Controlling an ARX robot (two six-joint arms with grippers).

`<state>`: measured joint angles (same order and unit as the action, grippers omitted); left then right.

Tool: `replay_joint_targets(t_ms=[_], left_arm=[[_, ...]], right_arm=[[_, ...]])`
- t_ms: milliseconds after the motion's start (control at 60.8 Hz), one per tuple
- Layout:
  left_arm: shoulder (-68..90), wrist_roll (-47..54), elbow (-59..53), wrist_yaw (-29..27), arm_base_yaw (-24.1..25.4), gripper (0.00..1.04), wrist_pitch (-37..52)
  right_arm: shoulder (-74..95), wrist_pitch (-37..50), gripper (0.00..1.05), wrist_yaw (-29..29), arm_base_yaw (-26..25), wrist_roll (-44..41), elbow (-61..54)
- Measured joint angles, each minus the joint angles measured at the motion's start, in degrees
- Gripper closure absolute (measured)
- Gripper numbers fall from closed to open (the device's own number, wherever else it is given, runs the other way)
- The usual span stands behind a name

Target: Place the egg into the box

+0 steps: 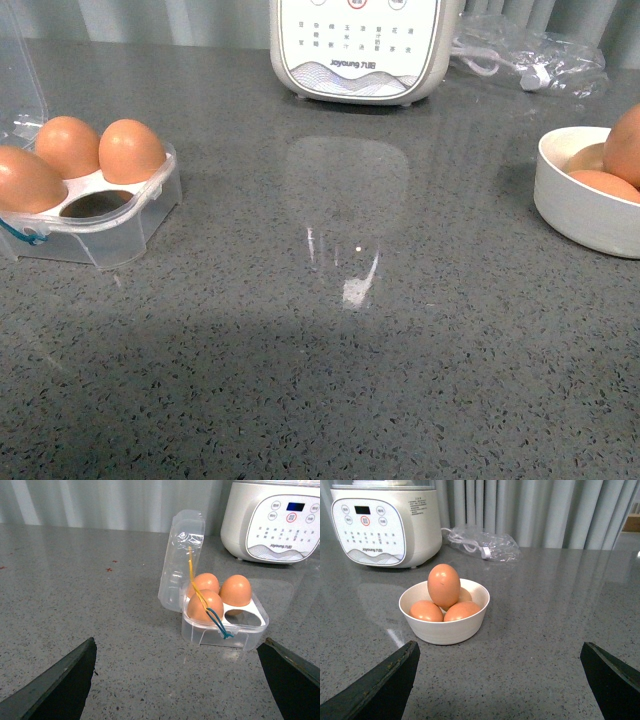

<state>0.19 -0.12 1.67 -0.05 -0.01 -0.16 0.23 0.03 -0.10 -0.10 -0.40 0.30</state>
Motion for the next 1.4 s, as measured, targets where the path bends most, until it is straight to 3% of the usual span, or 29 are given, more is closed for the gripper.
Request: replay_joint_targets(t_ms=[1397], left_arm=[[0.0, 0.0, 0.0, 0.0, 0.0, 0.07, 0.0]], right_arm=[[0.0, 0.0, 0.07, 0.0, 0.0, 0.0, 0.0]])
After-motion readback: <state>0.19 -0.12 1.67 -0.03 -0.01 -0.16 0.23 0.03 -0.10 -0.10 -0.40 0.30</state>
